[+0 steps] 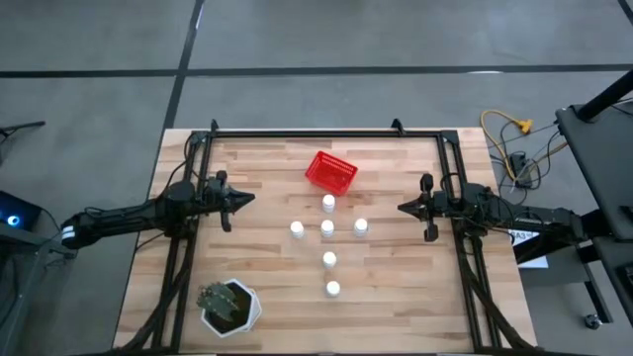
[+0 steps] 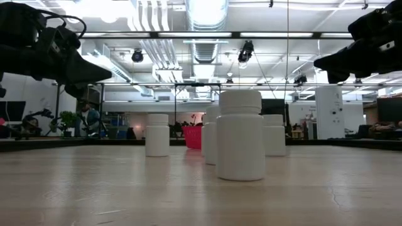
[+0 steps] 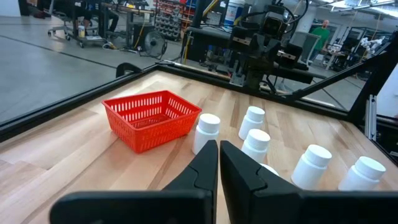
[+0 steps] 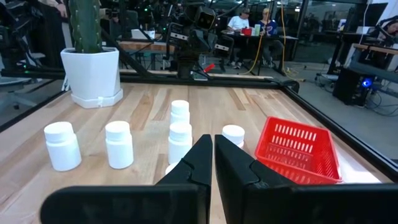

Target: Pick and place pill bottles into a basket

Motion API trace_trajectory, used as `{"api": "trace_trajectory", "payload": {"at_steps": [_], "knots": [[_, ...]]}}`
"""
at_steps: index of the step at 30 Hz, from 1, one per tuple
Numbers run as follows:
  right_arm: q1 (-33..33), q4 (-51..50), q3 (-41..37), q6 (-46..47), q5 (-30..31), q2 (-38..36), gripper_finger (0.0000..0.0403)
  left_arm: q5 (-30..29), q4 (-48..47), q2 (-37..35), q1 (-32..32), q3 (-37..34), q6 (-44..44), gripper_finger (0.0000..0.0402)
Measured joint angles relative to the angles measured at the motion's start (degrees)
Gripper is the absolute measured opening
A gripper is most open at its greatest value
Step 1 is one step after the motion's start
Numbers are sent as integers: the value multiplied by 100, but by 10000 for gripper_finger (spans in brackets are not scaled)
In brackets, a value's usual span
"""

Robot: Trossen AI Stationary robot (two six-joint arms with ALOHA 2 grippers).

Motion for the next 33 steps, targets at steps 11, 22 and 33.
{"api": "trace_trajectory", "payload": {"at_steps": [11, 22, 33], "knots": [[0, -2, -1, 5, -2, -1, 8, -2, 2, 0, 0, 1, 0, 0], [1, -1, 0, -9, -1, 0, 8, 0, 2, 1, -2, 1, 0, 0], [-1, 9, 0, -1182, 0, 0, 8, -2, 1, 2, -1, 1, 0, 0]]}}
